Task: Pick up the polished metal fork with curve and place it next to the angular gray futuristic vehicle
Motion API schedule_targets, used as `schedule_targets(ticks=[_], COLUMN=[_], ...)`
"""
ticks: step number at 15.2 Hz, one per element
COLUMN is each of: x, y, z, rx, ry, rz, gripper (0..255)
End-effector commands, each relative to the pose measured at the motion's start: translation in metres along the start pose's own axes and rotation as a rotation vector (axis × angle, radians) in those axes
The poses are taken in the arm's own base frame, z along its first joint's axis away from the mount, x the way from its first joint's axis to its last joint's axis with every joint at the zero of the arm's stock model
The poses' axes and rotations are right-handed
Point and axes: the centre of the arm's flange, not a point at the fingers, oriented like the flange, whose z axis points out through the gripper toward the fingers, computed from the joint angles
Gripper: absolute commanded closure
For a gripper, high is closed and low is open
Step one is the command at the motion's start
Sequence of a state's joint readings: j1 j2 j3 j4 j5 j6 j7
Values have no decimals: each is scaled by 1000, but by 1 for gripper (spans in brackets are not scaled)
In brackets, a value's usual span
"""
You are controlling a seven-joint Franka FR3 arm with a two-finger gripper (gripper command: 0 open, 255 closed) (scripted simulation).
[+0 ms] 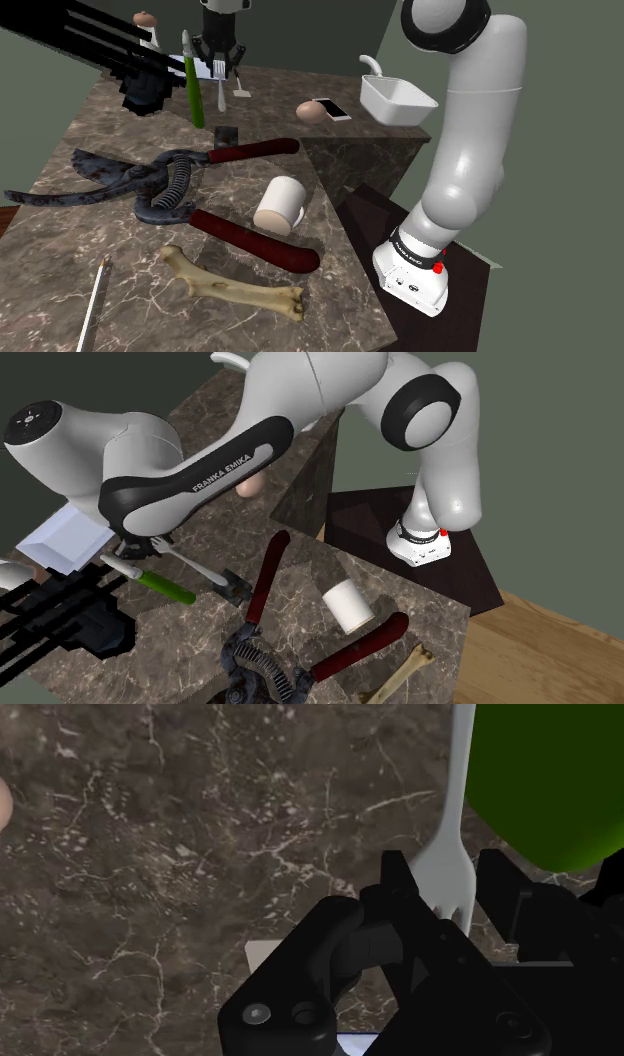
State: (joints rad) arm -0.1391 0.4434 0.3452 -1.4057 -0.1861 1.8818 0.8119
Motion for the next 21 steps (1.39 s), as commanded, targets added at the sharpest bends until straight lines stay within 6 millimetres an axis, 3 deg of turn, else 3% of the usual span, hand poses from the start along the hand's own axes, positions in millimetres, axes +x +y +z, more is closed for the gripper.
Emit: schedule_targets(ticks=[1,21], x=[-1,-8], y=[0,2], z=[11,116], rx=[0,0], ry=[0,0], rz=[0,0], gripper=[255,255])
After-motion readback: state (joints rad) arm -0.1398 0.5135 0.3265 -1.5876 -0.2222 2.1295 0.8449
